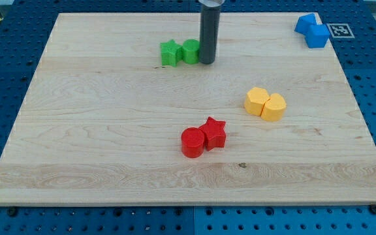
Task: Touch the green circle
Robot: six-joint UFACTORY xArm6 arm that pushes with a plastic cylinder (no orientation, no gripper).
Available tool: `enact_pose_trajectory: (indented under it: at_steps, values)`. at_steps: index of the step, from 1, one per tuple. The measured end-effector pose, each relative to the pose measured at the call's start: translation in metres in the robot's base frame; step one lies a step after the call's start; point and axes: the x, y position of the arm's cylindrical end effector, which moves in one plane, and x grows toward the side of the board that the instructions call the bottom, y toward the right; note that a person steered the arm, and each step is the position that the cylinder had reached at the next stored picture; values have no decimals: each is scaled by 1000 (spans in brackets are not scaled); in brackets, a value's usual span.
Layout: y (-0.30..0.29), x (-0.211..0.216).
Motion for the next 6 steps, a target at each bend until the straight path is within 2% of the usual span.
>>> enact_pose_trajectory:
  at_steps: [1, 3, 4, 5, 6]
  values:
    - [-20, 0]
    - [10, 8]
    - [45, -30]
    - [39, -73]
    - [4, -77]
